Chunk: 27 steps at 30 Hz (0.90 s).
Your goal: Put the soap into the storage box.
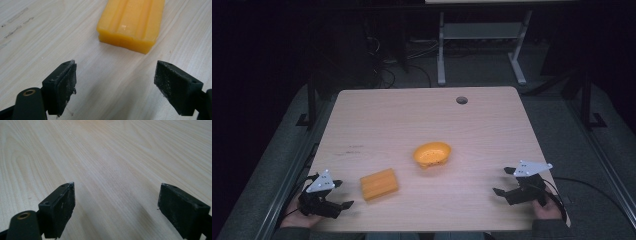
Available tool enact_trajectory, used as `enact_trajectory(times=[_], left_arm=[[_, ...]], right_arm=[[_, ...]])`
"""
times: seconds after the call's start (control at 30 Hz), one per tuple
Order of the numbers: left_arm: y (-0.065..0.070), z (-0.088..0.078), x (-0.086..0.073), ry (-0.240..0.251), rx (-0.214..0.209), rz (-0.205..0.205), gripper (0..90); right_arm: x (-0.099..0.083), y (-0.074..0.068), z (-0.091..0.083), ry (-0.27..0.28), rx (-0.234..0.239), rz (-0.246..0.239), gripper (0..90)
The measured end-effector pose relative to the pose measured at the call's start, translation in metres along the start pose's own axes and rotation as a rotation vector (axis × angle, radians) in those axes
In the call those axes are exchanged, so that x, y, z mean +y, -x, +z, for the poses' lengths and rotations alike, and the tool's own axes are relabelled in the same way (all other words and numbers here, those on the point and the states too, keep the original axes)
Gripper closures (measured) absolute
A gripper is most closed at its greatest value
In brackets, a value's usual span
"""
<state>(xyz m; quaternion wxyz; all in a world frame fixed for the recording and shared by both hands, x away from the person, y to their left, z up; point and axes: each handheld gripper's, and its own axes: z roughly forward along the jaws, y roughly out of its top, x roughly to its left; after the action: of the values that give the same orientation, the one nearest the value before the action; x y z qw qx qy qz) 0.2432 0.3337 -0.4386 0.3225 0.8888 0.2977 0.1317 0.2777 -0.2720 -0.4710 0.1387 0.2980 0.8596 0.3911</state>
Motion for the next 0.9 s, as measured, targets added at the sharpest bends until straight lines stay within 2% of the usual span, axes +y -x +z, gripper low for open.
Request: enact_trajectory(times=[0.33, 0.5, 0.7, 0.9], left_arm=[[0.001, -0.002, 0.001, 0.019, 0.000, -0.002, 16.1], [0.002, -0.002, 0.004, 0.012, 0.002, 0.018, 16.0], [0.004, -0.003, 0.008, 0.032, 0.003, 0.026, 15.8], [0.004, 0.000, 0.012, 0.023, 0.001, 0.040, 14.6]], right_arm=[[0.000, 0.000, -0.001, 0.003, 0.002, -0.002, 13.7], [0.001, 0.000, 0.000, -0.001, 0.004, -0.002, 13.7], [0.001, 0.000, 0.001, -0.006, 0.005, -0.001, 13.7], [0.001, 0.000, 0.001, -0.012, 0.009, -0.003, 13.7]])
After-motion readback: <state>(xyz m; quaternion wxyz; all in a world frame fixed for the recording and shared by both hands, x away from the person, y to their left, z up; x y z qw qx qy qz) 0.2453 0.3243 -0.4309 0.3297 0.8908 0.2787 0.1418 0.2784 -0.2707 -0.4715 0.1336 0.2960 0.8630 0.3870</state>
